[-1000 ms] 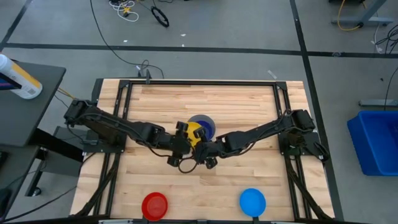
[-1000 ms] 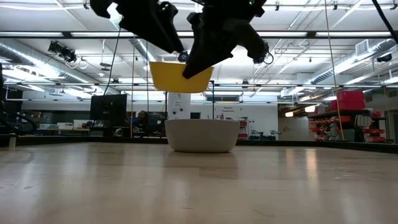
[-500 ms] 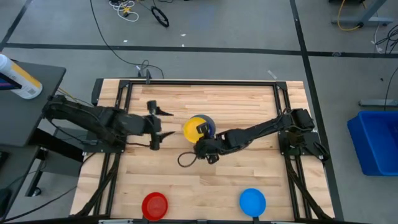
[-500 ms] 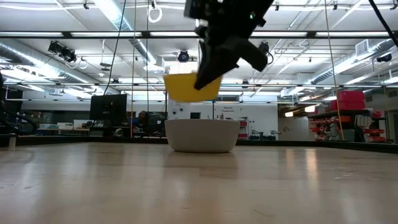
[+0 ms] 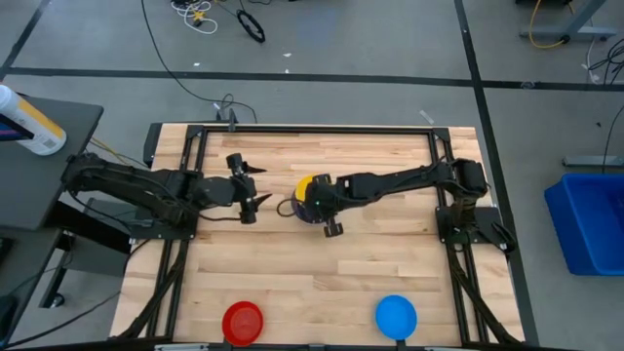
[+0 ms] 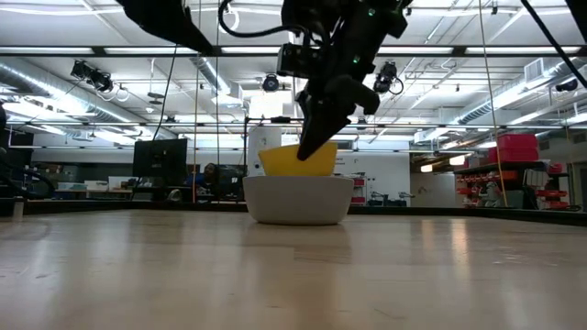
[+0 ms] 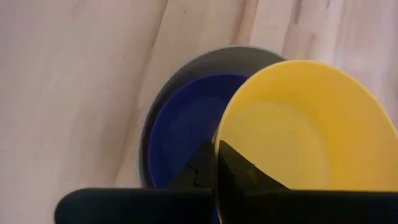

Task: Nest bowls inside each other
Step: Stack the yellow bowl in the dark blue bowl

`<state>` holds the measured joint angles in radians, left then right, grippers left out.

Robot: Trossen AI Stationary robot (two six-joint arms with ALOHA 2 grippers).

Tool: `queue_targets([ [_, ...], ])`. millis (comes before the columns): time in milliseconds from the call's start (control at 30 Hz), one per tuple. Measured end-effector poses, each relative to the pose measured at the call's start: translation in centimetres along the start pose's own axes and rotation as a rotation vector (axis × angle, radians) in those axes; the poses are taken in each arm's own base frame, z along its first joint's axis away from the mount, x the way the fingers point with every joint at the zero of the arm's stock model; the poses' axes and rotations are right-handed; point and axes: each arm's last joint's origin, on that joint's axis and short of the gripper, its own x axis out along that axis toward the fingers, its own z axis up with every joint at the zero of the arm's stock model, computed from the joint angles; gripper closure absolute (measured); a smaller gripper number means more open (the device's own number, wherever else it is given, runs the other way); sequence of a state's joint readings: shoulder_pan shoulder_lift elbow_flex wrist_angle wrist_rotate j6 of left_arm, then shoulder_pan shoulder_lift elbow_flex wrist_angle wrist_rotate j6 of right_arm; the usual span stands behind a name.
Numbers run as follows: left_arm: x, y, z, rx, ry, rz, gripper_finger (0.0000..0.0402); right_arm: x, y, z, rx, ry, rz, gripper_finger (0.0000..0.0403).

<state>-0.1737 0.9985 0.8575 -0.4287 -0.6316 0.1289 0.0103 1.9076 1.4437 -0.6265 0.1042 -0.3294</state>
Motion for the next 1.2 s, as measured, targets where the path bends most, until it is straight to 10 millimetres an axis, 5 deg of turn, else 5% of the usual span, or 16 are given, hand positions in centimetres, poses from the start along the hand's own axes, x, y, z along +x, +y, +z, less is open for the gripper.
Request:
queue_targets([
  [500, 0.1, 0.2, 0.1, -0.011, -0.026, 0.023, 0.0080, 2.5, 0.9, -2.1, 0.117, -0.045, 0.086, 0.0396],
  [900, 0.1, 0.2, 0.1, -0.013, -0.027, 0.023, 0.0080, 2.7, 0.7, -1.8, 0.160, -0.094, 0.065, 0.0208],
  [1200, 0.1, 0.2, 0.1, -0.014, -0.026, 0.026, 0.0082, 2.5, -0.1, -1.7, 0.171, -0.094, -0.005, 0.0207],
])
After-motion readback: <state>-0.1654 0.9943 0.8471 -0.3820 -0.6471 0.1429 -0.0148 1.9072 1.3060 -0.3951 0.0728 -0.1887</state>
